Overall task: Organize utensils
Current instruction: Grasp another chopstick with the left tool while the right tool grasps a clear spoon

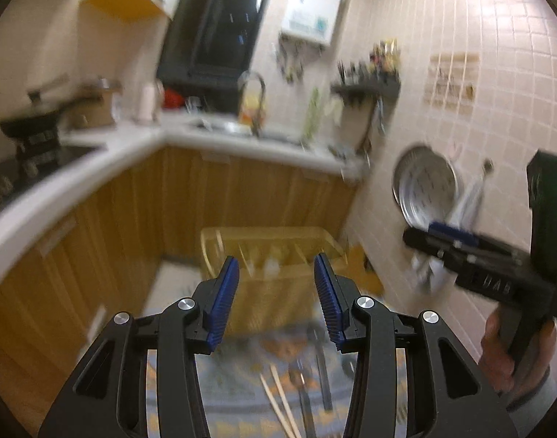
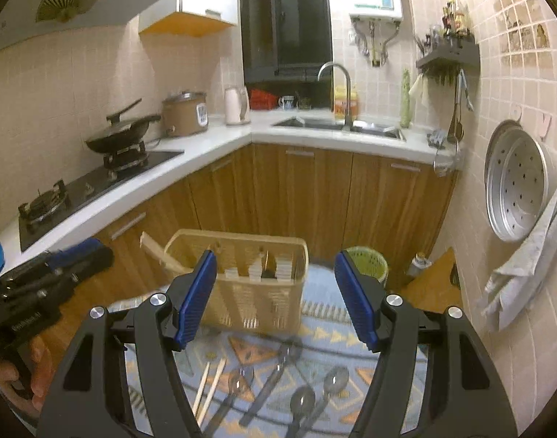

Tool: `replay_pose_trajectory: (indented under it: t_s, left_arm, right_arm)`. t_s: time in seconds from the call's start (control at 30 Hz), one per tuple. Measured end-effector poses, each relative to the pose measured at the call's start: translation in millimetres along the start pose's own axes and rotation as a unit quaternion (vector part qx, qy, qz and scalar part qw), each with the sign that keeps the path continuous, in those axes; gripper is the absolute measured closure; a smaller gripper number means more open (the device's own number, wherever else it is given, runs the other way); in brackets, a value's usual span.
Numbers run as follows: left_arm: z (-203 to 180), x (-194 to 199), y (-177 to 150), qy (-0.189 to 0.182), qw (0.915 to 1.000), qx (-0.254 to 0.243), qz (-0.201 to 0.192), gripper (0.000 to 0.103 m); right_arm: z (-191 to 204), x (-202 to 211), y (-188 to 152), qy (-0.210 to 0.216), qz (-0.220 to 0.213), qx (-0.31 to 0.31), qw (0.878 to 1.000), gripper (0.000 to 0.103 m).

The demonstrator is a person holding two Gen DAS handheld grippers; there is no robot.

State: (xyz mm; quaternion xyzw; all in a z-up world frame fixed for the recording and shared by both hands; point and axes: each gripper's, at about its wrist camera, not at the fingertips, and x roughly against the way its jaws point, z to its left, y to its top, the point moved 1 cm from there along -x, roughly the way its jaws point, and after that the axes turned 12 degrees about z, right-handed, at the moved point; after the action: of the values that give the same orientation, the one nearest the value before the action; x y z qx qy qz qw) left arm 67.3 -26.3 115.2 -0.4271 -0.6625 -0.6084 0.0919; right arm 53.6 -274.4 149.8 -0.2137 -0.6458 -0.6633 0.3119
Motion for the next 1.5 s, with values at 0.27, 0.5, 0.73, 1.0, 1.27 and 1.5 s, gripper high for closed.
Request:
replay_pose_trajectory:
  t_s: [0.27, 0.5, 0.73, 1.0, 1.27, 1.5]
  left_arm:
    - [30, -83, -51, -0.051, 0.9792, 0.047, 0.190, 0.063]
    - [21, -138, -89, -0.028, 0.9522, 0.025, 0.303, 0.069]
    - [8, -153, -100, 0.031, 0.9471, -0.005, 0.319, 0.077]
    - [-12, -157, -101, 0.082, 0.9431, -0.062, 0.316, 0.077]
    - [-14, -159, -101, 0.087, 0.9425, -0.069, 0.315, 0.080]
    - [-13, -156, -104, 0.114, 0.9394, -0.094, 0.309, 0.099]
  right_arm:
    - [-27, -48, -40, 0.012, 0.132, -0.040, 0.990, 0.040]
    - [-44, -89, -69, 0.032, 0.221, -0.066, 0.973, 0.049]
    - [-46, -104, -85, 0.047, 0.257, -0.071, 0.963, 0.063]
    - [-51, -119, -92, 0.063, 0.297, -0.087, 0.949, 0.064]
    - [-59, -145, -99, 0.111, 0.339, -0.144, 0.923, 0.064]
    - [-60, -163, -90, 0.112, 0.345, -0.167, 0.917, 0.064]
